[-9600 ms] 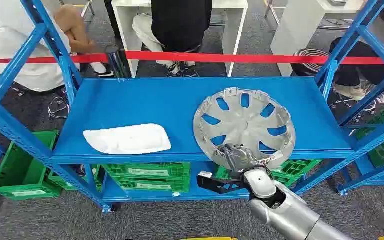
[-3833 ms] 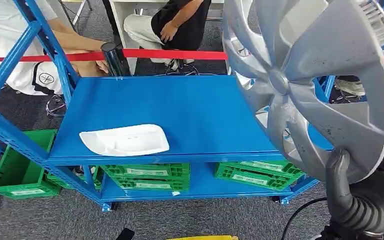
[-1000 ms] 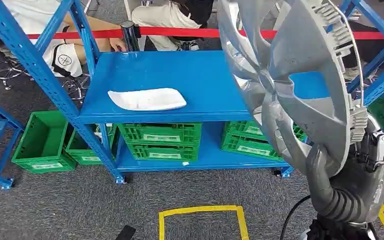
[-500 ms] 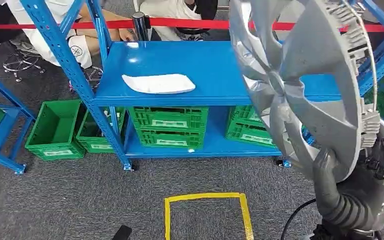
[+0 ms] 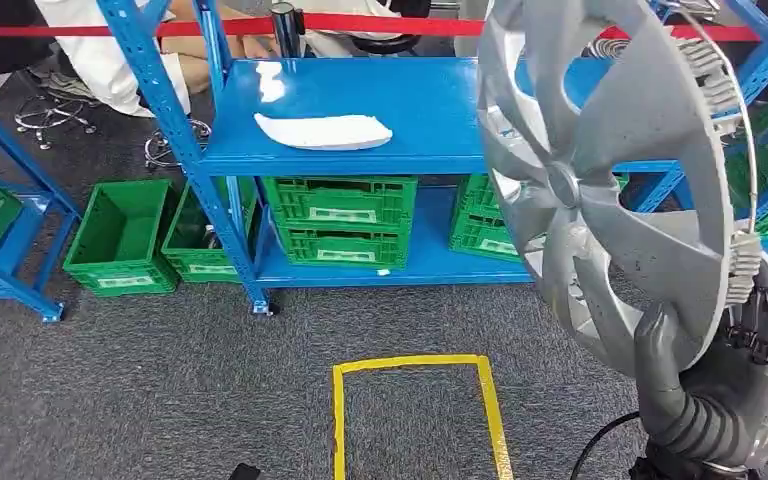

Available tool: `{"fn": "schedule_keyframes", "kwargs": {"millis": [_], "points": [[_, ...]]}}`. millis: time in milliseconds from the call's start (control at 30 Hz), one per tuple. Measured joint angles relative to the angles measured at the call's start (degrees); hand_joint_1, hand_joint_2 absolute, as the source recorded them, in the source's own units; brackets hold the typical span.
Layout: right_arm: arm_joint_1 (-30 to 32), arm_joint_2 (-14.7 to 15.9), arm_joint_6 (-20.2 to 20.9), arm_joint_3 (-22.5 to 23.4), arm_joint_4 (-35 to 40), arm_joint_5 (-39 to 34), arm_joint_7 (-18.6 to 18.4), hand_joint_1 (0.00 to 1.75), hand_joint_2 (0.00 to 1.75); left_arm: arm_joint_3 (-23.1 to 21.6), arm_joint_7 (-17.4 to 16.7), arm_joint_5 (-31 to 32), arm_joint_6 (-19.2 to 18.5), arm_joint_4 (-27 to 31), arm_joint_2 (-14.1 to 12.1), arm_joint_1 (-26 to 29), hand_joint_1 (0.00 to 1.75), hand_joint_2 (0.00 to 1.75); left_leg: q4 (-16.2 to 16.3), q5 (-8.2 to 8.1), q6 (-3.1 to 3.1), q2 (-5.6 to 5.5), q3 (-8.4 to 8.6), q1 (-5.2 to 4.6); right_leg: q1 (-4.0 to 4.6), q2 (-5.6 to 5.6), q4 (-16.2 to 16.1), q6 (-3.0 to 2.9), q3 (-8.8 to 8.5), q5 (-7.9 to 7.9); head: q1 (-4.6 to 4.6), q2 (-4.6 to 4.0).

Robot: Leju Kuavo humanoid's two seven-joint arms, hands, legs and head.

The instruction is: Take the parts from the cabinet and place them on the table.

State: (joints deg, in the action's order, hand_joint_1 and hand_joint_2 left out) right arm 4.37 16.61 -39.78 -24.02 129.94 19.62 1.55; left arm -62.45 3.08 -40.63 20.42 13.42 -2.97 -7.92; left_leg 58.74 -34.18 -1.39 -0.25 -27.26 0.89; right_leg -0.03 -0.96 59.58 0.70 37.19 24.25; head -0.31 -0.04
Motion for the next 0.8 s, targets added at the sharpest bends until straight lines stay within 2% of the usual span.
{"fn": "schedule_keyframes", "kwargs": {"millis": [33,67,100,167,200,233,267,300,333,367,400,433,467,533,567,600,633,667,700,733,767,800], "points": [[0.2,0.0,0.0,0.4,0.1,0.5,-0.8,1.75,1.75,0.0,-0.2,0.1,-0.2,0.0,0.2,0.1,0.00,0.00,-0.1,0.56,0.73,0.04,-0.27,-0.07,-0.13,0.02,-0.2,0.33,0.01,-0.61,-0.15,0.00],[0.7,-0.1,0.0,0.9,0.1,0.8,-1.4,1.75,1.75,0.0,-0.5,0.3,-0.5,0.0,0.4,0.1,0.00,0.00,-0.2,1.38,1.48,0.19,-1.05,0.20,-0.33,0.22,0.0,0.71,0.39,0.01,-0.31,0.00],[1.0,-0.1,0.0,1.1,0.2,1.0,-1.9,1.75,1.75,0.0,-0.7,0.5,-0.6,0.0,0.5,0.1,0.00,0.00,-0.2,2.02,1.92,0.05,-1.78,0.16,-0.36,0.38,1.0,1.11,0.76,2.75,0.07,0.00],[1.7,-0.2,0.0,1.9,0.4,2.2,-3.2,1.75,1.75,0.0,-1.4,1.0,-1.0,0.0,0.7,0.1,0.00,0.00,-0.2,3.57,2.47,-0.05,-3.51,0.08,-0.41,0.46,8.0,1.56,1.83,10.38,0.42,0.00],[2.0,-0.2,0.0,2.3,0.4,2.7,-3.6,1.75,1.75,0.0,-1.8,1.3,-1.2,0.0,0.8,0.1,0.00,0.00,-0.2,4.36,2.52,-0.14,-4.52,0.00,-0.41,0.48,12.2,1.61,2.19,12.98,0.61,0.00],[2.0,-0.2,0.0,2.3,0.4,2.8,-3.6,1.75,1.75,0.0,-1.8,1.3,-1.2,0.0,0.8,0.1,0.00,0.00,-0.1,4.57,2.52,-0.15,-4.77,-0.02,-0.41,0.51,13.1,1.61,2.23,13.38,0.63,0.00],[2.0,-0.3,0.0,2.7,0.5,3.2,-4.0,1.75,1.75,0.0,-2.1,1.4,-1.3,0.0,0.8,0.2,0.00,0.00,-0.1,5.86,2.53,-0.15,-6.56,-0.18,-0.41,0.61,17.4,1.46,1.84,13.47,0.83,0.00],[2.1,-0.3,0.0,3.0,0.7,3.4,-4.2,1.75,1.75,0.0,-2.0,1.4,-1.2,0.0,0.8,0.3,0.00,0.00,0.0,6.64,2.46,-0.13,-7.54,-0.30,-0.41,0.63,16.4,1.18,0.07,11.02,0.85,0.00],[2.1,-0.3,0.0,3.4,0.9,3.4,-4.4,1.75,1.75,0.0,-1.6,1.4,-1.1,0.0,0.7,0.3,0.00,0.00,-0.1,7.28,2.41,-0.12,-8.38,-0.45,-0.36,0.69,13.0,0.76,-2.71,8.53,0.94,0.00],[2.1,-0.4,0.0,3.6,1.0,3.4,-4.4,1.75,1.75,0.0,-0.9,1.4,-0.9,0.0,0.8,0.3,0.00,0.00,-0.1,7.91,2.29,-0.13,-8.94,-0.58,-0.21,0.76,8.0,0.12,-6.26,7.19,0.98,0.00],[1.9,-0.4,0.0,3.7,1.2,3.3,-4.4,1.75,1.75,0.0,-0.3,1.2,-0.6,0.0,0.9,0.3,0.00,0.00,-0.1,8.44,2.16,-0.06,-9.21,-0.47,0.18,0.92,2.3,-0.57,-10.28,7.57,1.03,0.00],[1.7,-0.4,0.0,3.9,1.5,3.2,-4.4,1.75,1.75,0.0,0.5,1.1,-0.3,0.0,1.0,0.3,0.00,0.00,0.0,8.90,1.83,-0.08,-9.44,-0.82,0.67,0.92,-3.4,-1.07,-13.78,8.93,1.14,0.00],[1.6,-0.5,0.0,4.1,1.7,3.1,-4.3,1.75,1.75,0.0,0.9,1.0,-0.2,0.0,1.1,0.3,0.00,0.00,-0.1,9.67,1.50,0.09,-9.76,-0.73,0.57,0.96,-5.5,-0.91,-14.63,9.66,1.11,0.00],[1.6,-0.5,0.0,4.2,1.8,3.1,-4.1,1.75,1.75,0.0,1.3,0.9,-0.1,0.0,1.2,0.3,0.00,0.00,-0.8,11.11,0.80,0.28,-10.02,-0.43,0.89,1.09,-5.3,-1.04,-13.79,8.81,1.16,0.00],[1.6,-0.5,0.0,4.4,1.9,3.1,-4.1,1.75,1.75,0.0,1.3,0.9,-0.1,0.0,1.2,0.5,0.00,0.00,-1.0,11.19,0.38,0.32,-10.29,-0.60,0.54,0.94,-6.0,-1.35,-13.27,7.66,1.12,0.00],[1.5,-0.6,0.0,4.5,1.8,3.0,-4.1,1.75,1.75,0.0,1.4,0.9,-0.1,0.0,1.2,0.5,0.00,0.00,-0.1,9.06,0.24,0.35,-10.83,-0.45,0.40,0.52,-6.1,-1.58,-12.61,6.84,0.96,0.00],[1.6,-0.7,0.0,4.5,1.9,3.0,-4.1,1.75,1.75,0.0,1.4,0.8,-0.1,0.0,1.2,0.6,0.00,0.00,2.2,5.29,0.11,0.34,-11.64,-0.40,0.44,0.60,-6.1,-2.13,-11.71,6.16,0.66,0.00],[1.6,-0.7,0.0,4.6,1.9,3.0,-4.1,1.75,1.75,0.0,1.4,0.8,-0.1,0.0,1.2,0.5,0.00,0.00,6.1,1.44,-0.13,0.32,-12.58,-0.36,0.49,0.54,-6.0,-2.18,-10.74,5.45,0.35,0.00],[1.6,-0.8,0.0,4.8,1.9,3.0,-4.1,1.75,1.75,0.0,1.4,0.8,-0.1,0.0,1.2,0.5,0.00,0.00,10.9,-1.54,-0.36,0.28,-13.59,-0.40,0.56,0.52,-5.7,-2.23,-9.67,4.70,0.26,0.00],[1.6,-0.8,0.0,4.9,1.8,3.0,-4.1,1.75,1.75,0.0,1.4,0.8,-0.1,0.0,1.2,0.5,0.00,0.00,14.5,-2.52,-0.52,0.27,-14.15,-0.41,0.62,0.45,-5.2,-2.26,-8.47,4.04,0.13,0.00],[1.6,-0.8,0.0,4.9,1.8,3.0,-4.1,1.75,1.75,0.0,1.4,0.8,-0.1,0.0,1.2,0.5,0.00,0.00,16.5,-1.64,-0.55,0.27,-14.01,-0.39,0.67,0.42,-4.8,-2.22,-7.27,3.57,0.02,0.00],[1.6,-0.8,0.0,4.9,1.8,3.0,-4.1,1.75,1.75,0.0,1.4,0.8,-0.1,0.0,1.2,0.5,0.00,0.00,16.6,0.88,-0.51,0.26,-12.82,-0.41,0.71,0.39,-4.1,-2.14,-5.78,3.07,-0.11,0.00]]}}
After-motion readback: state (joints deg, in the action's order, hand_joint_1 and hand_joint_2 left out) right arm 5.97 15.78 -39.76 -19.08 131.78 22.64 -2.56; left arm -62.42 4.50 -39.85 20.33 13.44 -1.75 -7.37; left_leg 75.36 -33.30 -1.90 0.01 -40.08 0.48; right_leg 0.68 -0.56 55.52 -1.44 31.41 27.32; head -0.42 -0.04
